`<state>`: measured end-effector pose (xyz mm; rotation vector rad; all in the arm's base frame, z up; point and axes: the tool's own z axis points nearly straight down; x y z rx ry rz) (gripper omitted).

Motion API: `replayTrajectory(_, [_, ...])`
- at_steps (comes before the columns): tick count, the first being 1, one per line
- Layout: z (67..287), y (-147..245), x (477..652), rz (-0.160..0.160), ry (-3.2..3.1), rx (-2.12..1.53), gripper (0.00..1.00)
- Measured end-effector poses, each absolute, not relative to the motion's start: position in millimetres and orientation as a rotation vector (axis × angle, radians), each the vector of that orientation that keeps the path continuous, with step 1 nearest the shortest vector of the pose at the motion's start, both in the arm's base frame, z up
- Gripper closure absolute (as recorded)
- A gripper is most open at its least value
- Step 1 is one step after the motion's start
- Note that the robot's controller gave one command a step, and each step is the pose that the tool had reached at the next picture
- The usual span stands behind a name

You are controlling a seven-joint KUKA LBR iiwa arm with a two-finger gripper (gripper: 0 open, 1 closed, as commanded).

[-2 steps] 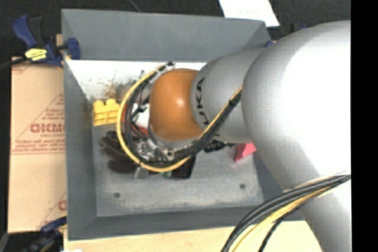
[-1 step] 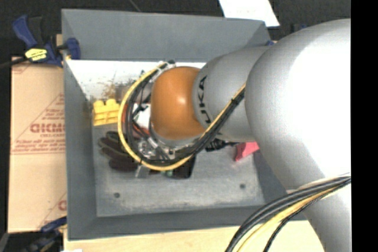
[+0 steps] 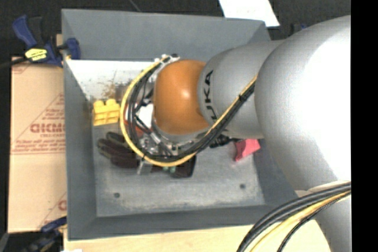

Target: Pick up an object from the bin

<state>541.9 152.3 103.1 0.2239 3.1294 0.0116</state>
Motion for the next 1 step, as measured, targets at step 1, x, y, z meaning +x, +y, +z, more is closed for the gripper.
replayTrajectory(1, [127.9,152.5,543.1,0.014,3.125,0.224,1.00])
